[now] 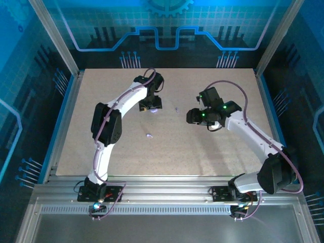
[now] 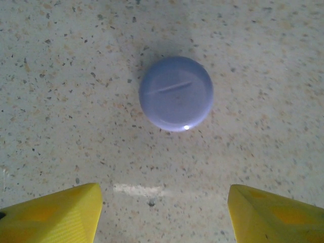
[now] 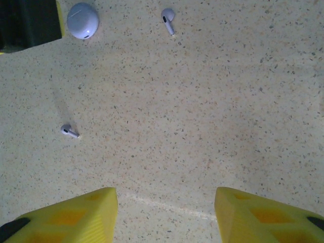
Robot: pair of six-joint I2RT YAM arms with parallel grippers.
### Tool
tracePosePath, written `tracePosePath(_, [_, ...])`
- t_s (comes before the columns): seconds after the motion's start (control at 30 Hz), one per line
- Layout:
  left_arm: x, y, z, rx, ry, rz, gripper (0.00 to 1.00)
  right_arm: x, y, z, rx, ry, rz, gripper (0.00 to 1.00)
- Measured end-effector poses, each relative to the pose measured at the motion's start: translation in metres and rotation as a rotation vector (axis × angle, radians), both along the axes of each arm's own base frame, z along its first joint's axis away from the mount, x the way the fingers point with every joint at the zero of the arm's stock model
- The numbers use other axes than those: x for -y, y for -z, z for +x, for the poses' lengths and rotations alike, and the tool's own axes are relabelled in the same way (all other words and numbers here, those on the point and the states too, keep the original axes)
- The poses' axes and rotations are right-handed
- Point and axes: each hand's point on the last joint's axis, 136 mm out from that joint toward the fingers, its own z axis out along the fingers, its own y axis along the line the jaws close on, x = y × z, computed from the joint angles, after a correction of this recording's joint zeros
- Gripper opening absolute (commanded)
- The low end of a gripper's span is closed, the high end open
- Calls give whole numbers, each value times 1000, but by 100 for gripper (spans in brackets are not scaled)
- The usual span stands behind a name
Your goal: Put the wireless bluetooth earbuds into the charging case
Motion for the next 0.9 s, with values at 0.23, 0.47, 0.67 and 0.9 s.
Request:
tracePosePath(0.23, [-4, 18, 7, -50, -71, 12, 68, -1, -1, -1, -1, -4, 6, 54])
tracePosePath(0.47, [1, 31, 19, -56, -128, 5, 69, -4, 6, -2, -25, -30, 2, 56])
tracePosePath(0.67, [1, 43, 21, -76, -184, 10, 69, -5, 11, -3, -40, -51, -5, 56])
tracePosePath(0.9, [7, 46, 33, -59, -221, -6, 71, -5, 12, -4, -34, -71, -14, 57])
